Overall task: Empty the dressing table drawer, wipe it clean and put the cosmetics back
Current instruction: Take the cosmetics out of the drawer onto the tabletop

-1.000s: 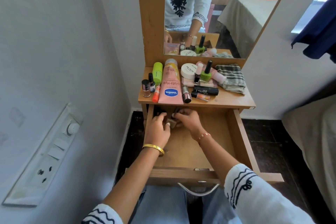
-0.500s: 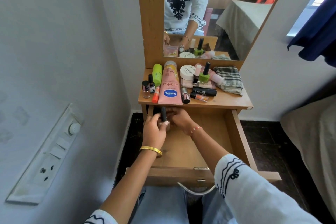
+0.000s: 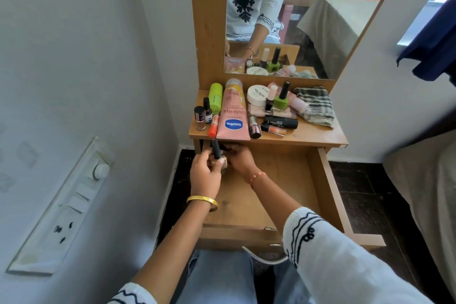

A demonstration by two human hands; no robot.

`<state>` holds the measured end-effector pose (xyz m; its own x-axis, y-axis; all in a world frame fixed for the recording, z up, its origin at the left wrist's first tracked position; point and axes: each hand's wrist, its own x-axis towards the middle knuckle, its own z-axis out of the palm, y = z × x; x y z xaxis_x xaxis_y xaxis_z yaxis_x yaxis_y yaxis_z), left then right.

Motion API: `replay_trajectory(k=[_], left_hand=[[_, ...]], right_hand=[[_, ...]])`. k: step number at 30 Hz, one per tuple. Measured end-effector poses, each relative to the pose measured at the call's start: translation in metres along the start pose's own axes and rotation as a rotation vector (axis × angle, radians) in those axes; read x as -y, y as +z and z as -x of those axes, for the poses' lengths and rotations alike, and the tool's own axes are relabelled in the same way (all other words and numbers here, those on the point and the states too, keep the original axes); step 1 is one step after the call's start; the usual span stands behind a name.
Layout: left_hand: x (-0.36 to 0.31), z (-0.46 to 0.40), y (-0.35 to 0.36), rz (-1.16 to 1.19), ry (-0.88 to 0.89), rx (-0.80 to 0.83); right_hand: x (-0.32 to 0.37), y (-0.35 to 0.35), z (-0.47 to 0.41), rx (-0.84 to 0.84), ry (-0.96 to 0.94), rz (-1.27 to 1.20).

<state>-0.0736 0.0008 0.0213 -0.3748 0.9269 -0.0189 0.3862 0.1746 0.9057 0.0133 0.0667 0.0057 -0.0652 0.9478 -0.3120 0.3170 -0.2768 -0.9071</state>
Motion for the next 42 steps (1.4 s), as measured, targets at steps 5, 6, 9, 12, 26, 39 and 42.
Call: replay_trajectory(k=[5, 6, 9, 12, 26, 39, 42], left_hand=[[-0.002, 0.002, -0.001, 0.035, 0.007, -0.005], [-0.003, 0.002, -0.001, 0.048, 0.009, -0.009], [-0.008, 0.006, -0.001, 0.075, 0.023, -0.022], [-0.015, 0.012, 0.004, 0.085, 0.087, -0.023], [-0.098, -0.007, 0.033, 0.154, 0.345, -0.008], [-0.102, -0.007, 0.053, 0.092, 0.327, 0.068], [-0.103, -0.004, 0.056, 0.109, 0.32, 0.088]], right_hand=[[-0.005, -0.018, 0.017, -0.062, 0.056, -0.296], [-0.005, -0.022, 0.023, -0.072, 0.046, -0.311], [-0.007, -0.035, 0.039, -0.084, 0.014, -0.293], [-0.006, -0.051, 0.053, -0.089, -0.054, -0.249], [0.05, -0.142, 0.049, -0.479, -0.288, -0.087], [0.032, -0.149, 0.034, -0.54, -0.284, 0.206], [0.029, -0.151, 0.038, -0.551, -0.295, 0.233]])
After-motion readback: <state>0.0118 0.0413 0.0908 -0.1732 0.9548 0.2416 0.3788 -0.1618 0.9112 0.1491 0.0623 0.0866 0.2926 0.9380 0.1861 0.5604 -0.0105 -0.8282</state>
